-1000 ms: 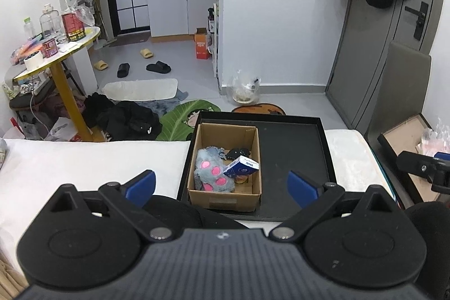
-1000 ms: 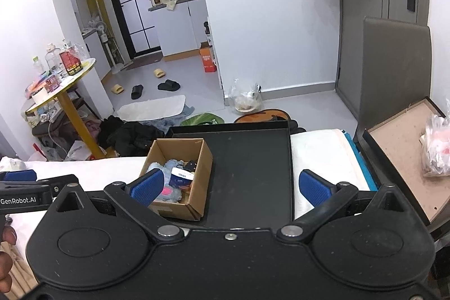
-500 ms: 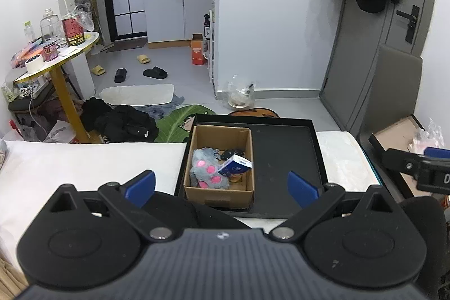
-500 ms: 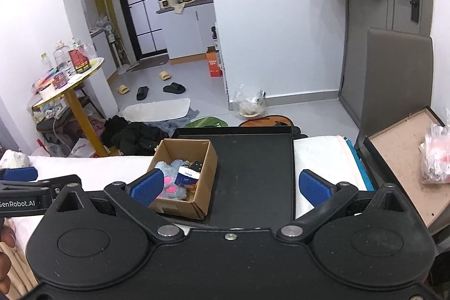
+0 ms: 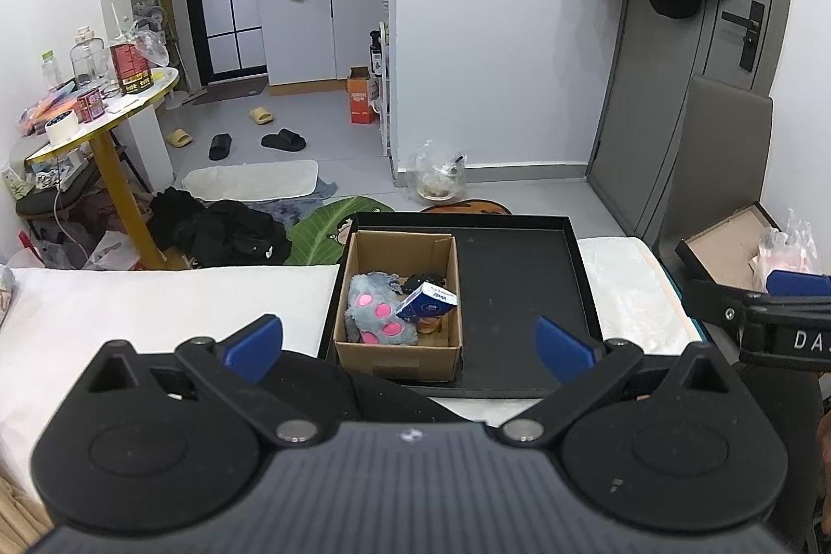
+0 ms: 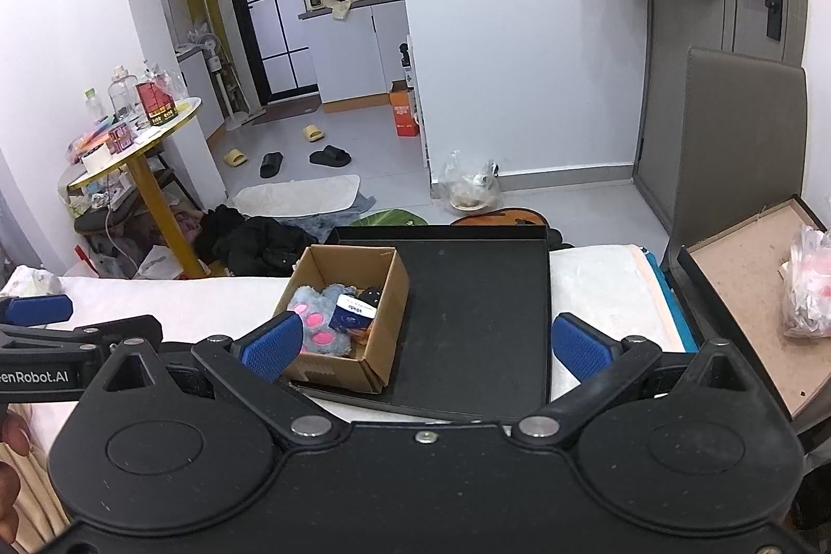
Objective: Organize soft objects
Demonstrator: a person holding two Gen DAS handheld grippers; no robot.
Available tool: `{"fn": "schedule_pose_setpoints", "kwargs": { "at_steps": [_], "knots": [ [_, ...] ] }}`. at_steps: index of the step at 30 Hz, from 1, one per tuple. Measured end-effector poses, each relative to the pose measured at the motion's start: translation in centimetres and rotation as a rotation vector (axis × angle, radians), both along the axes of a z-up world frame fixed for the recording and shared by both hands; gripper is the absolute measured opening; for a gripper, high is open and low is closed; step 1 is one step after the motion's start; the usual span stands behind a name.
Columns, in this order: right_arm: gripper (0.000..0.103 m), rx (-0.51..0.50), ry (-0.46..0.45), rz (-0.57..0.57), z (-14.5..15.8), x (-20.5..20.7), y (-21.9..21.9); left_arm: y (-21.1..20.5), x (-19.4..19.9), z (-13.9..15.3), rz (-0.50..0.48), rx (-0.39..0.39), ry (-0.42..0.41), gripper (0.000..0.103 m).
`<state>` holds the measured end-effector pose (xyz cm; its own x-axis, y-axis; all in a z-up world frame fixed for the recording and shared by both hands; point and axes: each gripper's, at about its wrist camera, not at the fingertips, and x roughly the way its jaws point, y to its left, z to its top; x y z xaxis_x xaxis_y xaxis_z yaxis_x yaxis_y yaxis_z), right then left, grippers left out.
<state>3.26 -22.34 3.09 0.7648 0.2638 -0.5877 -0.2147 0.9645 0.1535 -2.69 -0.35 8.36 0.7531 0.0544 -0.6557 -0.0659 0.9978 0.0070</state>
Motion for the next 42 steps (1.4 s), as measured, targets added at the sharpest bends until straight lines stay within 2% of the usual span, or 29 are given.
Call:
{"fn": "schedule_pose_setpoints", "kwargs": {
  "at_steps": [32,42],
  "knots": [
    [0.103,-0.031,0.023,-0.024,-0.8,0.3,0.7,0.5,-0.3,-0.5,0.032,-0.019,0.004,0.103],
    [0.103,-0.037,0.029,-0.012,-0.9,0.1,1.3,0.3,0.0,-0.7,0.004,-0.017,0.028,0.103]
  ]
}}
